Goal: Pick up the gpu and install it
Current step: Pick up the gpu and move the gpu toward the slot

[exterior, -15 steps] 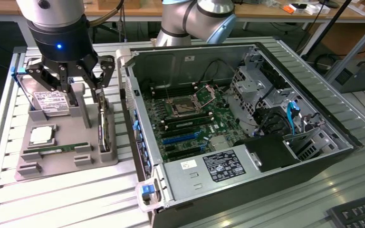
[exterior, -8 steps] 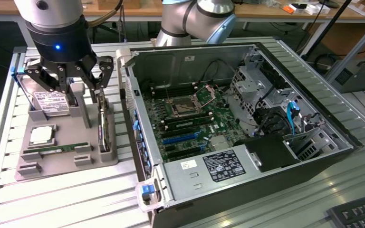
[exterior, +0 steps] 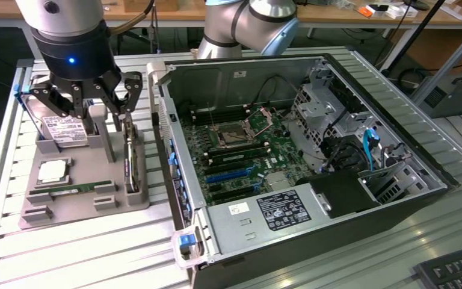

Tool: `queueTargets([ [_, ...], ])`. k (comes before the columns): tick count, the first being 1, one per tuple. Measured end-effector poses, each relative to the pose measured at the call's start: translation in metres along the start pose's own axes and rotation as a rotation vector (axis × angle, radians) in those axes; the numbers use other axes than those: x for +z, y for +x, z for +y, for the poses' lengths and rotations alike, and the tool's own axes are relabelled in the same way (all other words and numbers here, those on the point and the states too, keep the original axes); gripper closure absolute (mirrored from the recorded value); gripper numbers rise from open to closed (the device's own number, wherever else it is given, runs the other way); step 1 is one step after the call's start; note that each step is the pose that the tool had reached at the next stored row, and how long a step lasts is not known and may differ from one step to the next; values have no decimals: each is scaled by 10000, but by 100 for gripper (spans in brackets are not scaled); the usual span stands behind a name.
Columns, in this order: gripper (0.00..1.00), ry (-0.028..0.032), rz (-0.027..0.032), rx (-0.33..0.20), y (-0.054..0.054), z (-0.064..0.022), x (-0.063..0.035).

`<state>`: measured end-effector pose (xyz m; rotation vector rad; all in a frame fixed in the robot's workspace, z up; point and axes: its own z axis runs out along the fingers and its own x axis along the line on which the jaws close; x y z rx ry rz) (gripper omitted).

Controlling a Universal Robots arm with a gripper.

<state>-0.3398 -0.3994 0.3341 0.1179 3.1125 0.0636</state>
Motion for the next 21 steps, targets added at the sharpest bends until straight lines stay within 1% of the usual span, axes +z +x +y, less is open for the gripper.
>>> queueTargets([
  [21, 52, 0, 0, 0, 51, -5, 32],
])
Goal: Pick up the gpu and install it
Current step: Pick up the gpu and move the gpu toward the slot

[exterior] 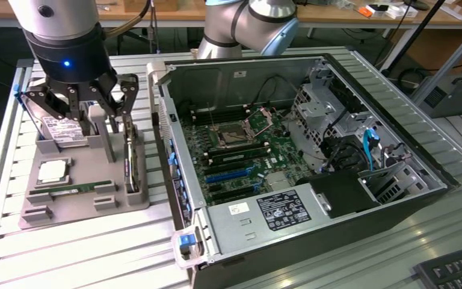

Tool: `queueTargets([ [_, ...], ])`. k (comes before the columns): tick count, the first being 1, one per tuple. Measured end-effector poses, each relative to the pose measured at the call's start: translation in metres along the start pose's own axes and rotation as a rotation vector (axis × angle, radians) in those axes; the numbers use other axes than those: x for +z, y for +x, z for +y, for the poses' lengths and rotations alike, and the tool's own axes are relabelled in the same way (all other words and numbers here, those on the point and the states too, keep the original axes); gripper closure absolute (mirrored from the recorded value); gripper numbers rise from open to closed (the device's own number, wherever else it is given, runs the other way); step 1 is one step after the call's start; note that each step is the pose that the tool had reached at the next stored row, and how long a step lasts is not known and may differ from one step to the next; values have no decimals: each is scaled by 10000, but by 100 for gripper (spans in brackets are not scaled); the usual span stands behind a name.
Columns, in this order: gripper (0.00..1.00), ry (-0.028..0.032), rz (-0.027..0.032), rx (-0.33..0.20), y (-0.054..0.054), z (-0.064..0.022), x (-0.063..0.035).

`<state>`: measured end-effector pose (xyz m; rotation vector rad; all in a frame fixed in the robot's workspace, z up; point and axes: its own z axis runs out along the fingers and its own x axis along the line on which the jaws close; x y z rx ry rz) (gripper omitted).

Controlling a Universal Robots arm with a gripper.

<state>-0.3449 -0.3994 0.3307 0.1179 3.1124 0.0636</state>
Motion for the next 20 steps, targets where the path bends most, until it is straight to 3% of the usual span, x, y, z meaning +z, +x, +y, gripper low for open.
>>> queueTargets([
  [20, 52, 3, 0, 0, 21, -6, 106],
])
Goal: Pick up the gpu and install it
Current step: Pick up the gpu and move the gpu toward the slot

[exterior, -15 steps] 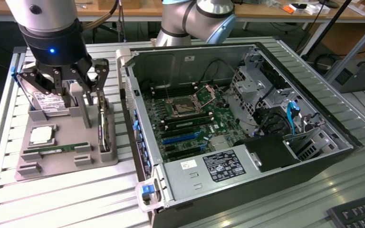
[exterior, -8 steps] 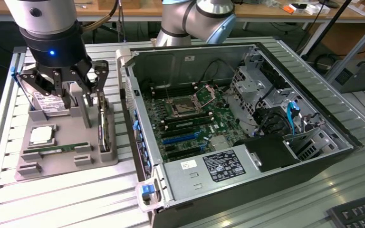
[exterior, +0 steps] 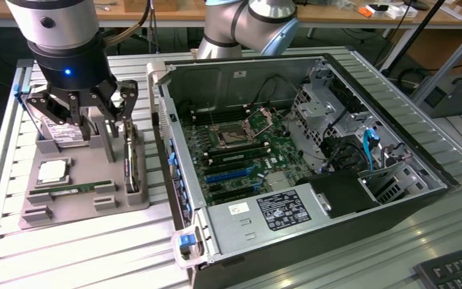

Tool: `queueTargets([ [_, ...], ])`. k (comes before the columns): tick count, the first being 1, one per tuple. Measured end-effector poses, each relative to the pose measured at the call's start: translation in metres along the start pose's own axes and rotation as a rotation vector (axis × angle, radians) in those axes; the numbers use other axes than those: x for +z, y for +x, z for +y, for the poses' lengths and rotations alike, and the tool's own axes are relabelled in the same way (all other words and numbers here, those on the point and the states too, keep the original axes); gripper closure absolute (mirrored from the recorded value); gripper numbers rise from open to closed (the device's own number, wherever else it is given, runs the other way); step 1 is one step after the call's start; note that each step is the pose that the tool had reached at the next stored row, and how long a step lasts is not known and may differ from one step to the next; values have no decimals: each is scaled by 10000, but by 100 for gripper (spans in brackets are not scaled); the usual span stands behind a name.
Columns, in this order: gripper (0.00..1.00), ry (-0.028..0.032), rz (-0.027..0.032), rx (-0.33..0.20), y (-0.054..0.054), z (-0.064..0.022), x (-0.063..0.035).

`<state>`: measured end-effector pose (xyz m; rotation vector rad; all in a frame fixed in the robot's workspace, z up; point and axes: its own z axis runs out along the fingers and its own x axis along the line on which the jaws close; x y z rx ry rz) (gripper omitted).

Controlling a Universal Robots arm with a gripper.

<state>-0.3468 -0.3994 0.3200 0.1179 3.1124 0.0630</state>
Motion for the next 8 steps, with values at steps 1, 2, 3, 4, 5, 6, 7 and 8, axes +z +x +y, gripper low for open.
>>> queueTargets([
  [1, 52, 0, 1, 1, 0, -1, 6],
  [2, 52, 1, 1, 1, 0, -1, 13],
  [3, 52, 1, 2, 0, 0, -2, 20],
  [4, 52, 3, 1, 0, -1, -2, 27],
  [5, 52, 5, 0, 0, -1, -3, 34],
  [6, 52, 6, 1, 0, -1, -3, 39],
  [7, 52, 6, 1, 0, -1, -4, 45],
  [8, 52, 6, 0, 0, 0, -5, 52],
])
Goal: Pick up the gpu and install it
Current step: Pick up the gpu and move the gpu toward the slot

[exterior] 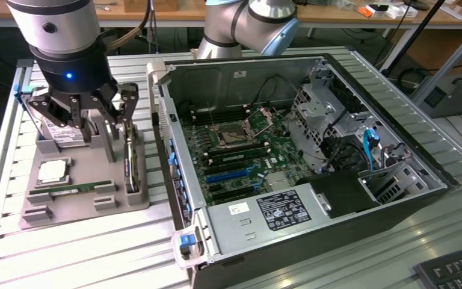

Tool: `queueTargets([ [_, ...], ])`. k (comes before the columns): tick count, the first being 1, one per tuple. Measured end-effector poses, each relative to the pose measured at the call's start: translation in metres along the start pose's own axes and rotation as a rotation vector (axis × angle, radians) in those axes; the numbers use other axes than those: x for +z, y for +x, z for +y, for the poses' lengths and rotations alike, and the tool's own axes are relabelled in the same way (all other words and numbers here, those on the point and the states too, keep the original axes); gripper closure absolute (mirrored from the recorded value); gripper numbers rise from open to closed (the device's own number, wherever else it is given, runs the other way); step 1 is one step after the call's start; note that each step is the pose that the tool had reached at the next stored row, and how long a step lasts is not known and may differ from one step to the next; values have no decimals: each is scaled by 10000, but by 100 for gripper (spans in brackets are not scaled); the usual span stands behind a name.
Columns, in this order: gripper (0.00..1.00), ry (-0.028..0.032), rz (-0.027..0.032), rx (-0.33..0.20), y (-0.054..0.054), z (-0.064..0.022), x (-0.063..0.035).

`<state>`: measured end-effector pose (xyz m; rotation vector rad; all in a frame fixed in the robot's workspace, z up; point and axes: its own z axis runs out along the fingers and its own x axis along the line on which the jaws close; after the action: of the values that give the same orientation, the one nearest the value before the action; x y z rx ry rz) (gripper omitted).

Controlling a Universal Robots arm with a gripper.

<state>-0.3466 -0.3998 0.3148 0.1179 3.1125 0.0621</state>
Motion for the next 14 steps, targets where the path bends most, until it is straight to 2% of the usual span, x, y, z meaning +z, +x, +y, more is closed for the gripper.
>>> queueTargets([
  [14, 52, 17, 0, 0, 1, -17, 88],
])
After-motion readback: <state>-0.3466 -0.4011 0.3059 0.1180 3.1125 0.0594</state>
